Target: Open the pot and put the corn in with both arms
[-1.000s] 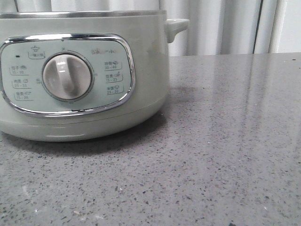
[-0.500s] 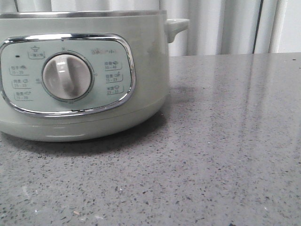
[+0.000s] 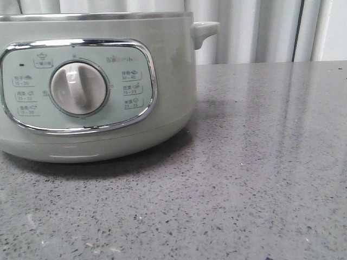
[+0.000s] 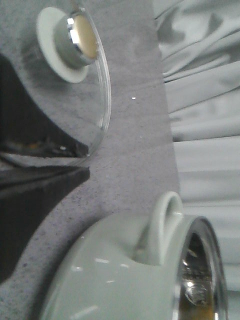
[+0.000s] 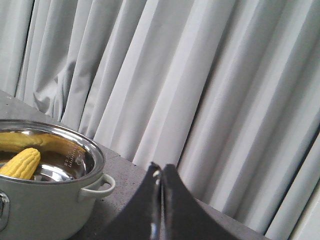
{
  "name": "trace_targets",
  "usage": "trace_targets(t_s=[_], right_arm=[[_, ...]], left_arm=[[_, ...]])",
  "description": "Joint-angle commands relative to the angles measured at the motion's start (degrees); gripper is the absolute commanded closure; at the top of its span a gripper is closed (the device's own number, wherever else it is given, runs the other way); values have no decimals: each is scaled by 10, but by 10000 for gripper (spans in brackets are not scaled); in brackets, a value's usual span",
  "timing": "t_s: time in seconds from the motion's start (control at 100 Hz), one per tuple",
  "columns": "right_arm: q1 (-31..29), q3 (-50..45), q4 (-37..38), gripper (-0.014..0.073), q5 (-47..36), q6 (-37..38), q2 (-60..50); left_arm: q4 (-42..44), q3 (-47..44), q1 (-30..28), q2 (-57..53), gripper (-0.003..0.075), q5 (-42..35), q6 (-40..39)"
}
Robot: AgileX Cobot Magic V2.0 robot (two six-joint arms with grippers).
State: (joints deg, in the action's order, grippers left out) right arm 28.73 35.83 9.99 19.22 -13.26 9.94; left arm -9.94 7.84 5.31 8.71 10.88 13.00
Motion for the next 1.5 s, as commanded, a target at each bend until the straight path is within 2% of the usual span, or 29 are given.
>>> trace_targets(t_s=[0.0,0.07,0.22,0.35,0.4,1.34,1.49], right_arm=[[-4,13,9,657,-49,-4,6],[-4,13,9,657,-49,-4,6],[-4,13,9,657,-49,-4,6],[-4,13,9,657,-49,-4,6],[-4,13,9,657,-48,-4,6],[-4,13,9,657,-48,-4,6],[-14,-11,25,657,-11,-4,5]], left_arm=[[23,-23,6,-29,741,-57,-68],[36,-47,6,-57,741,-54,-105],[36,-93,6,-104,741,-47,-121],[34,-91,6,-105,741,45,-121],[30,-91,6,-105,741,54,-130],[17,-91,6,-105,741,58,-136],[17,-91,6,-105,741,58,-136]])
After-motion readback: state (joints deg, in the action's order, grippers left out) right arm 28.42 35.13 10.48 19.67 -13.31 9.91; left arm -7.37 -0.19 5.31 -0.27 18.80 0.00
